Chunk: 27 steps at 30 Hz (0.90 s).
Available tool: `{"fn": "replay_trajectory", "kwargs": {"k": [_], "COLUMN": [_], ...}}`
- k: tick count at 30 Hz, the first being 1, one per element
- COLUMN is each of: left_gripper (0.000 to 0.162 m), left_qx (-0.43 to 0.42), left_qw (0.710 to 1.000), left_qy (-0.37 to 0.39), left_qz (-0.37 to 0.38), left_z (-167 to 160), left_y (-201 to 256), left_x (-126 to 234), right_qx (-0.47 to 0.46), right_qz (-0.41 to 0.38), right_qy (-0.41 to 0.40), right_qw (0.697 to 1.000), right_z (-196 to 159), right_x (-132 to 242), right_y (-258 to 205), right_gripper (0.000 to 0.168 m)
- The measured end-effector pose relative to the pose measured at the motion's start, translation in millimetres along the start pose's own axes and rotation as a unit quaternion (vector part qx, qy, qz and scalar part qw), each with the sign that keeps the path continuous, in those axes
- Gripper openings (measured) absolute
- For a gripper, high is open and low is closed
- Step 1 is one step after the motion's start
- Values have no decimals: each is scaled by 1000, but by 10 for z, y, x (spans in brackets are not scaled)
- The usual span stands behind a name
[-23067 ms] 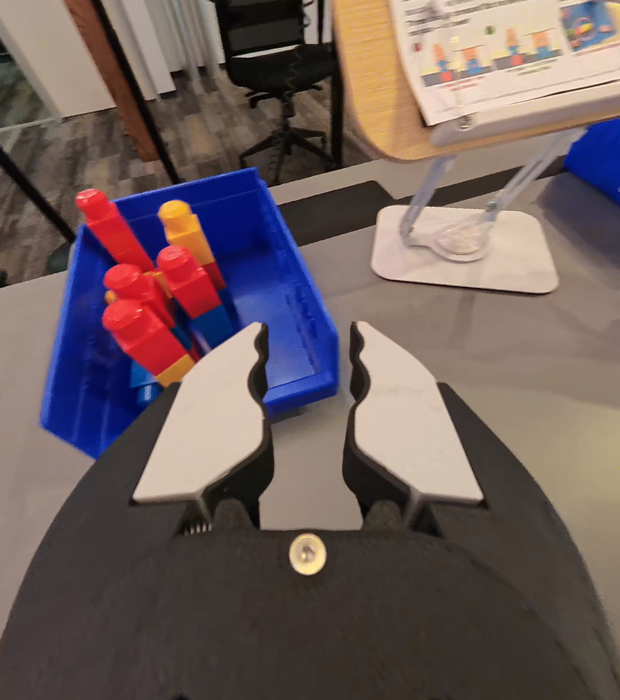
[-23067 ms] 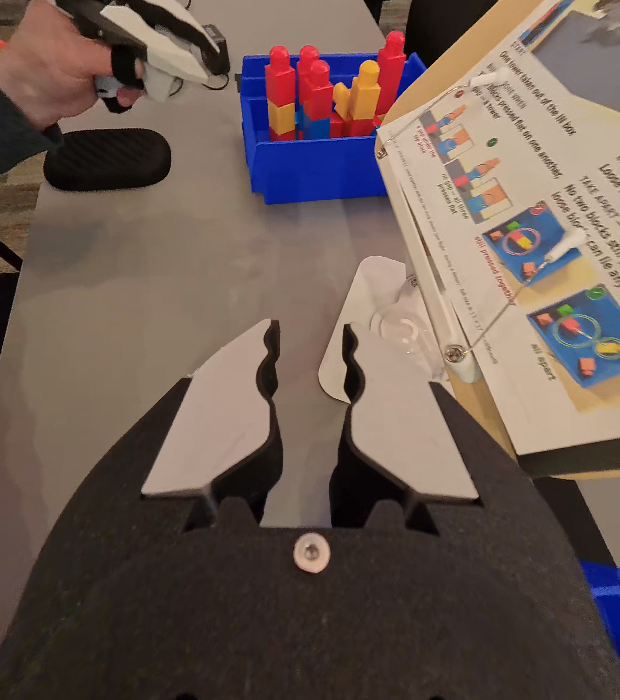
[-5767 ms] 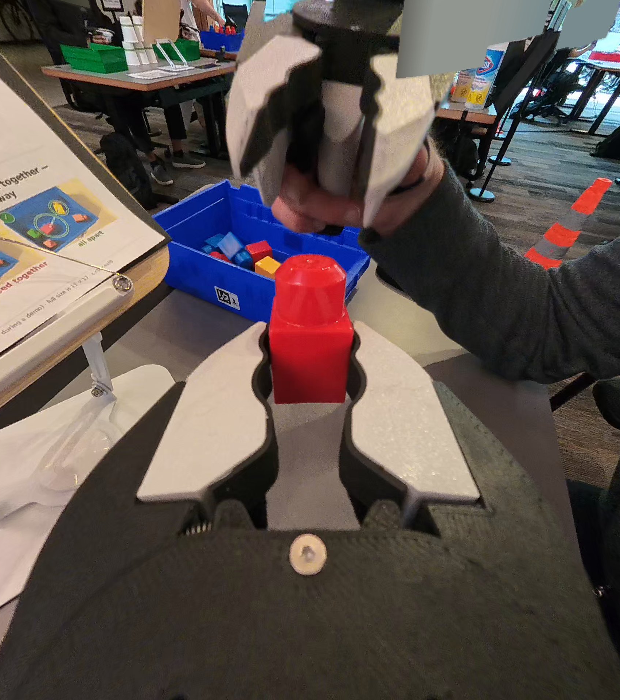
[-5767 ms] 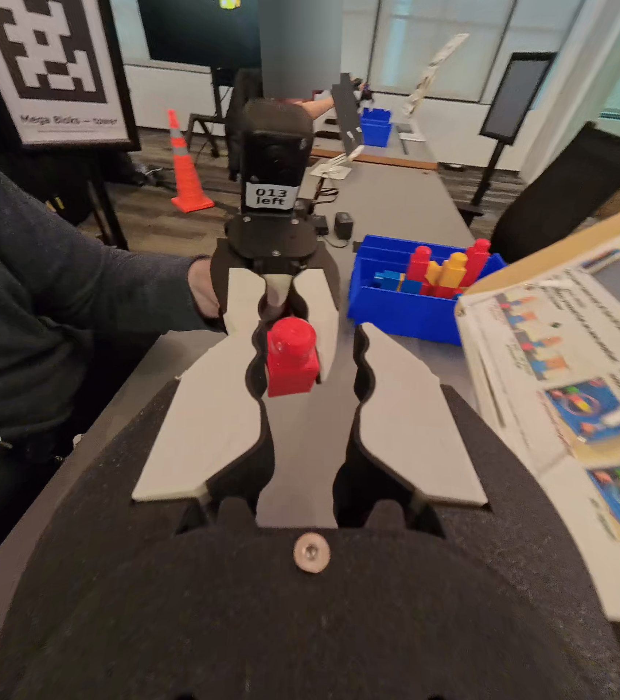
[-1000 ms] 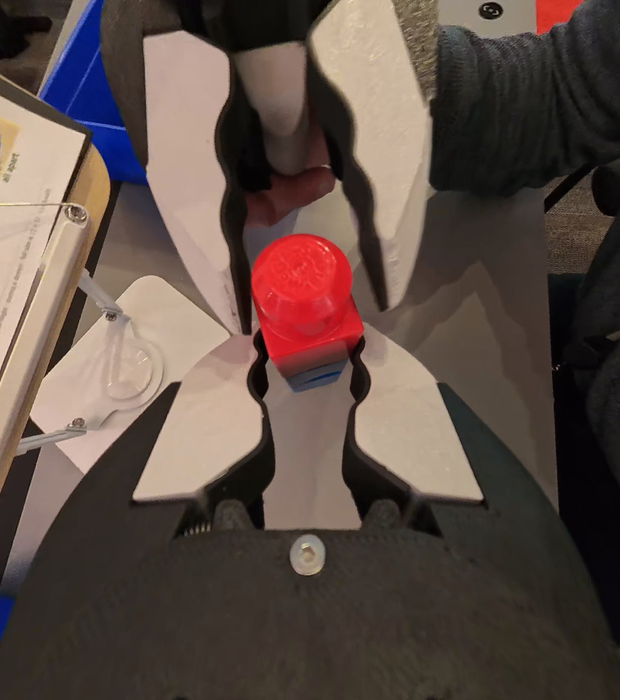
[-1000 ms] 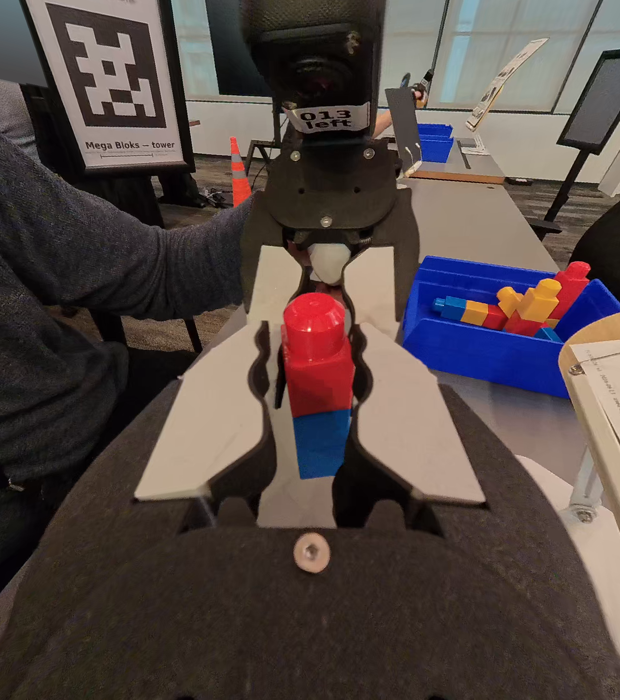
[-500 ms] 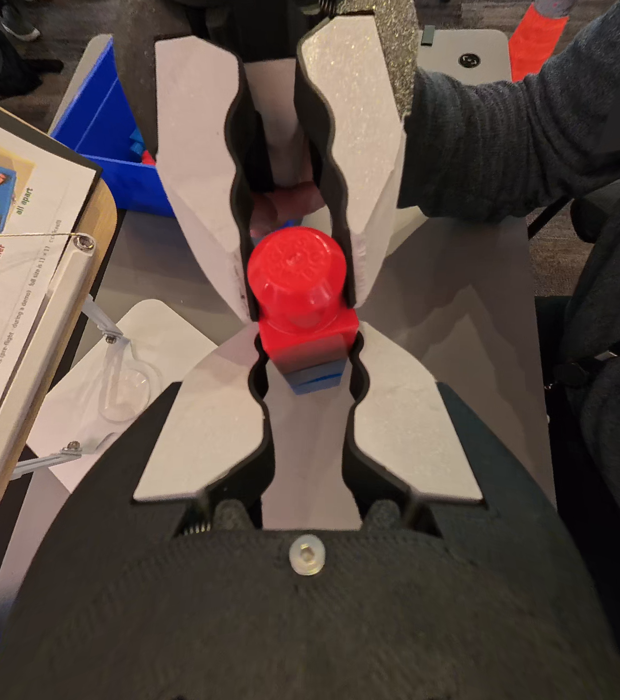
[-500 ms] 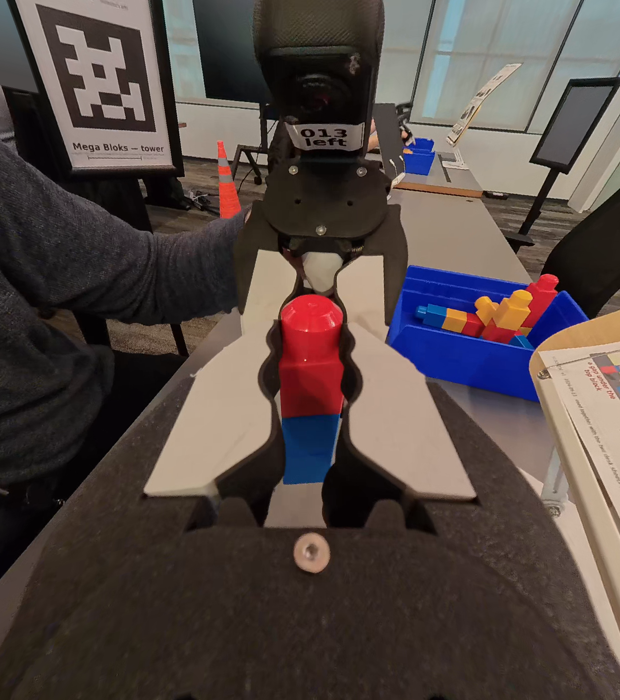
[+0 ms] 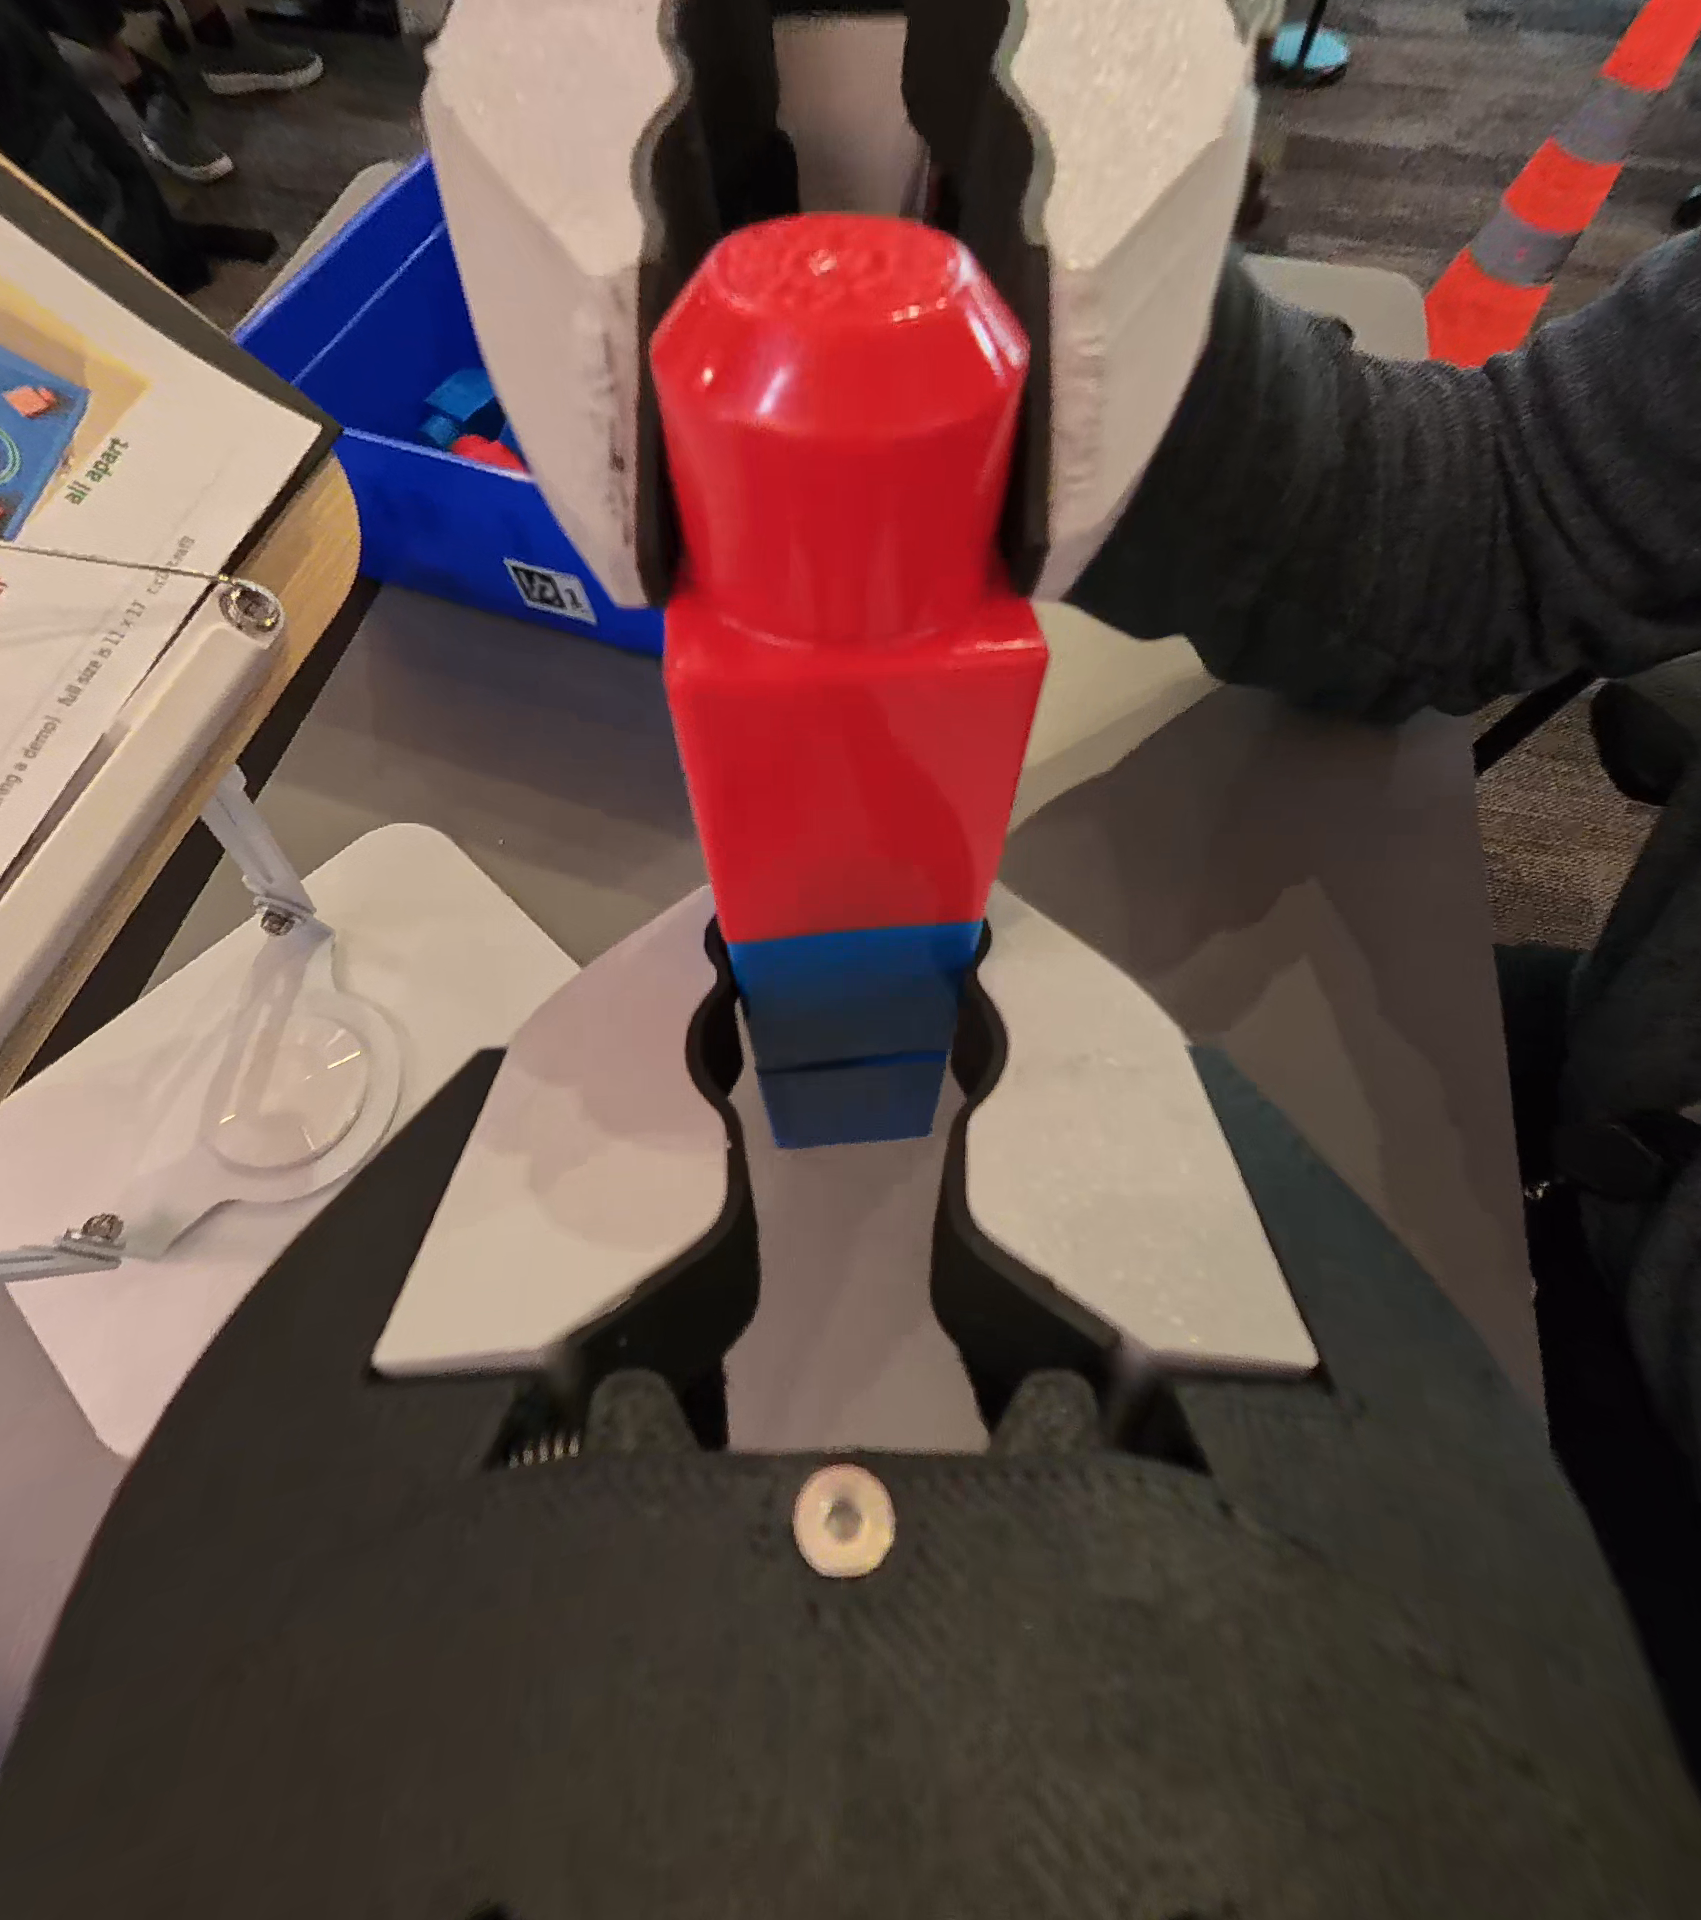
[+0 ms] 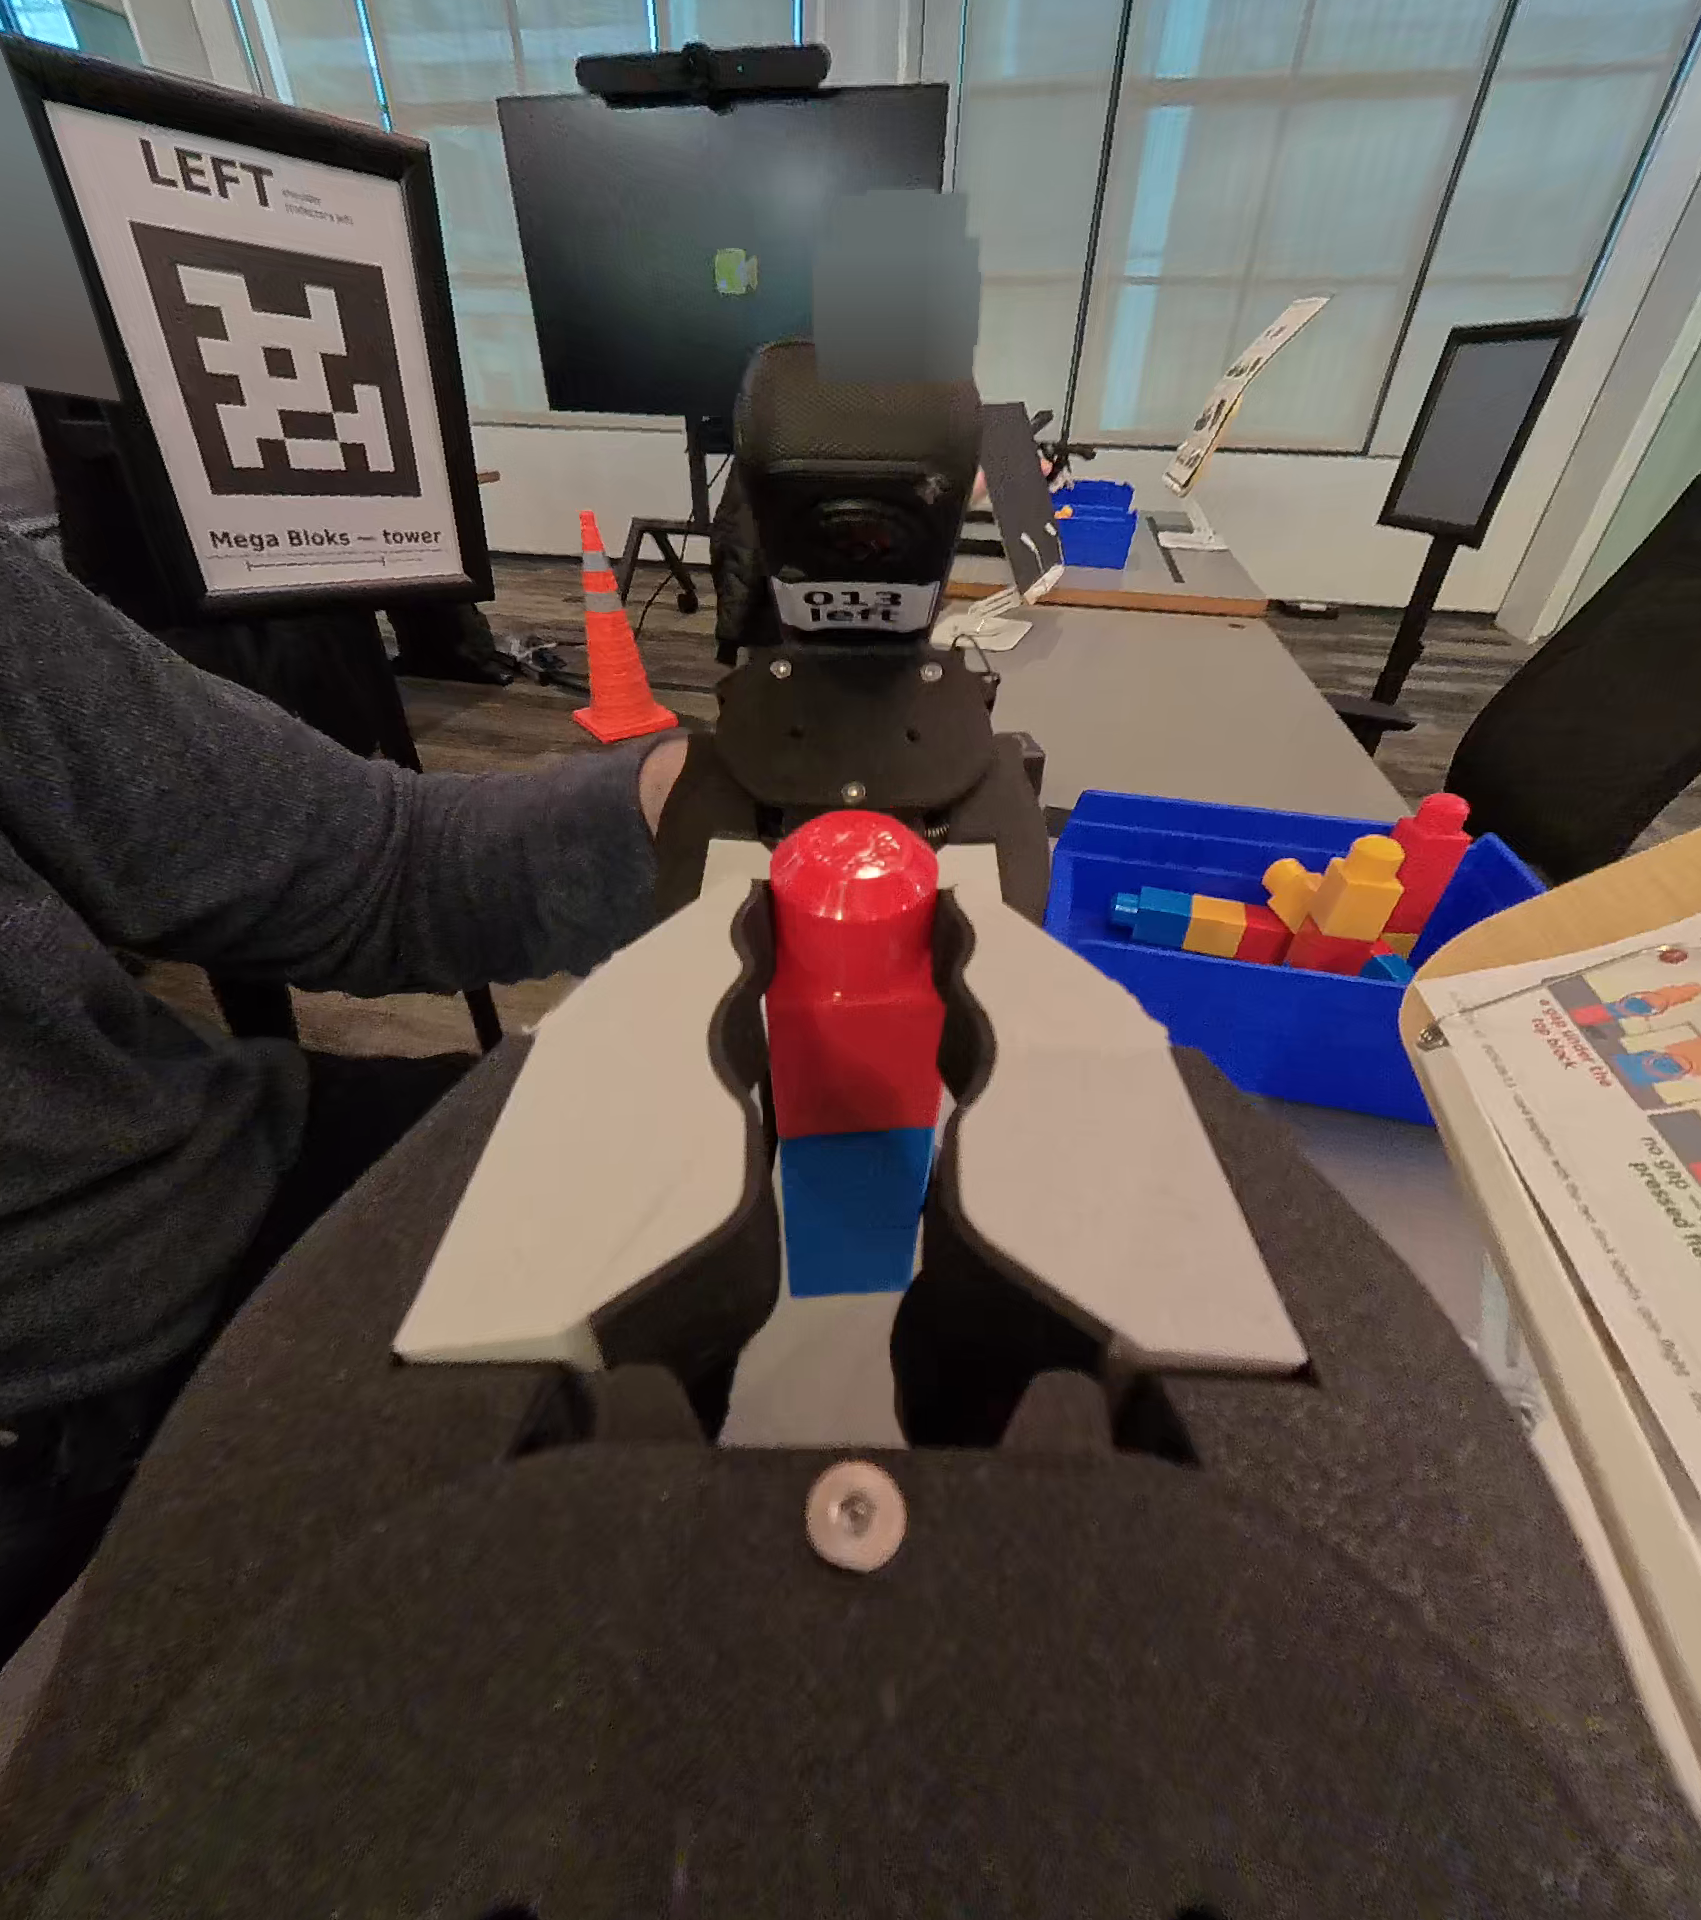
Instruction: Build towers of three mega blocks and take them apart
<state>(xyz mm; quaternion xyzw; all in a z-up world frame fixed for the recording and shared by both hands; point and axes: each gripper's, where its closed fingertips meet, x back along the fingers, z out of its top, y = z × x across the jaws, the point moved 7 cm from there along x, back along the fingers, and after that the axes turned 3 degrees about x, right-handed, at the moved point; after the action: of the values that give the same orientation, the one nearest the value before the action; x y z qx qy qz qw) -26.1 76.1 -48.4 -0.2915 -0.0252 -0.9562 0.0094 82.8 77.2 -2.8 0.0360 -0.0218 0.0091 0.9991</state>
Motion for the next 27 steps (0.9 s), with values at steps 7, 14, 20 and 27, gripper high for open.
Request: {"fn": "replay_trajectory", "kwargs": {"k": [7,14,20,27], "left_gripper": [37,37,37,36], "left_qx": [-32,-22,-22,-36], "left_qw": [996,998,998,993], "left_qy": [-78,-58,-52,-99], "left_qz": [23,22,19,58], "left_z": [-23,13,47,-111], "left_y": [51,53,77,41], "left_x": [-77,-40,26,-18], "right_qx": [24,45,89,20], "right_qz": [16,-6,-17,-28], "right_qy": [-77,-77,-63,16], "right_qw": [997,996,994,999], "right_z": [-63,17,77,247], "right_x": [2,25,19,260], "right_y": [-72,-93,-145,-58], "right_gripper": [35,32,32,32]}}
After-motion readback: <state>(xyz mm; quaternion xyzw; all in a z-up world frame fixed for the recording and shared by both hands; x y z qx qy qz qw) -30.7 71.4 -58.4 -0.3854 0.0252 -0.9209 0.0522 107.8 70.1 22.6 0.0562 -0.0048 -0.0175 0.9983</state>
